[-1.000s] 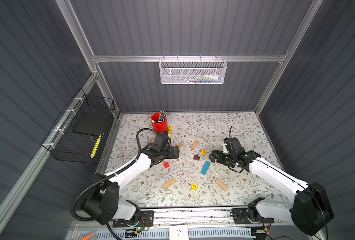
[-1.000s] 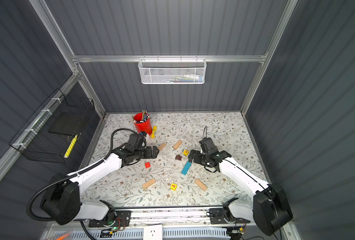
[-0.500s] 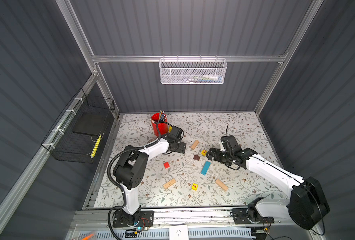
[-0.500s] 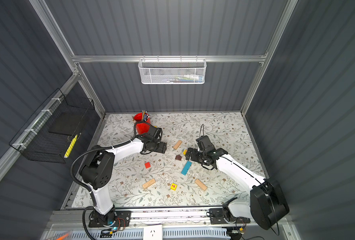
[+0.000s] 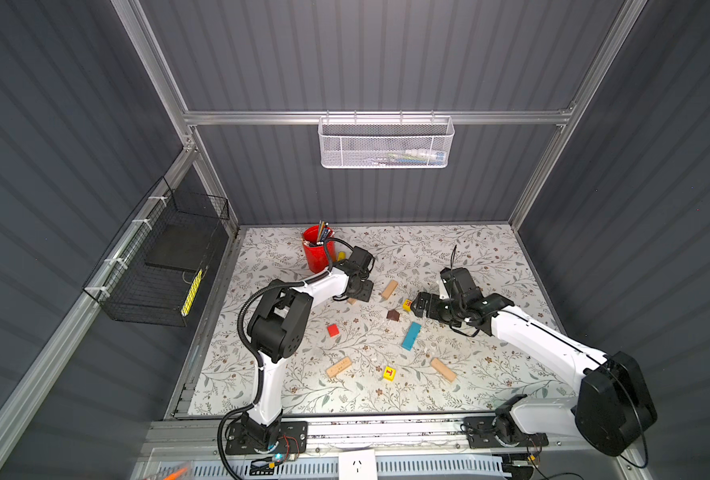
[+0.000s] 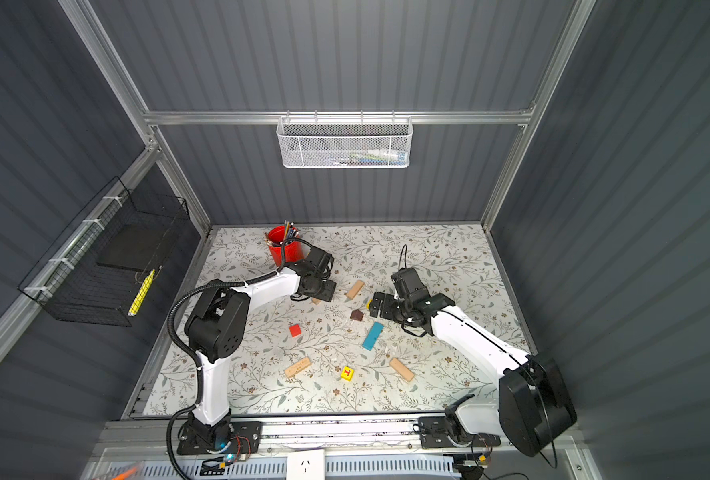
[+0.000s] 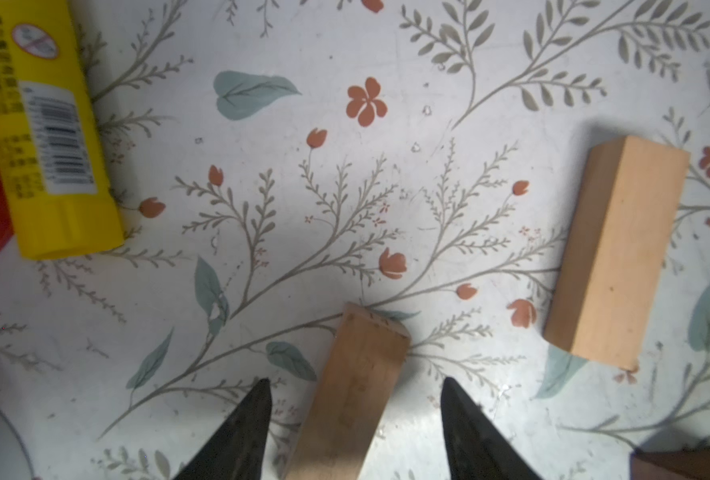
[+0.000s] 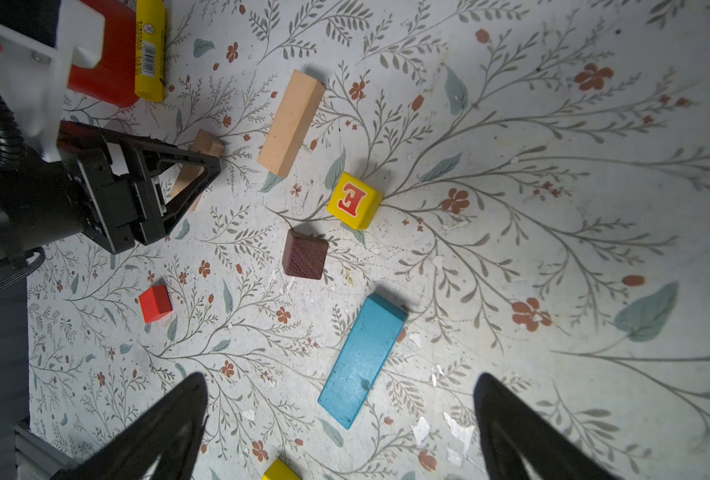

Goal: Build the wood block tower

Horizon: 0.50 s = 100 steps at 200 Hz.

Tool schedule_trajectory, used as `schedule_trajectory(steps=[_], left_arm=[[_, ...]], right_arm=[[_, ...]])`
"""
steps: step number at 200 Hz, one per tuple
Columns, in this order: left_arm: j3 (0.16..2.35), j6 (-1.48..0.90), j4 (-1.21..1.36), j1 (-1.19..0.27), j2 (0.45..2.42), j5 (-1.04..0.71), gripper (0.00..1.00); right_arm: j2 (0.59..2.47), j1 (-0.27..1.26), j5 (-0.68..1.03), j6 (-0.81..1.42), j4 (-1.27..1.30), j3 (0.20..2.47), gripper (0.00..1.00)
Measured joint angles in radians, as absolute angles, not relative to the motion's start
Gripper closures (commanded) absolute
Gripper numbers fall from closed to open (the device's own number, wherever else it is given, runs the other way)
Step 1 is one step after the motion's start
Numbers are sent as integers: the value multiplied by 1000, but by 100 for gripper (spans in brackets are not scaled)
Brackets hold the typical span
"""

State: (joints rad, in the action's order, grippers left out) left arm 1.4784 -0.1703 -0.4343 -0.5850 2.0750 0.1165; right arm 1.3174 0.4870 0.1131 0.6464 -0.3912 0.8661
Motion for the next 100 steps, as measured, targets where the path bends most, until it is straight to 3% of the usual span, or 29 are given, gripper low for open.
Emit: schedule_trajectory(steps=[100], left_arm=[[1507, -195, -478, -585, 2108, 120, 65]], right_arm=[[1329, 487, 119, 643, -390, 866, 1]])
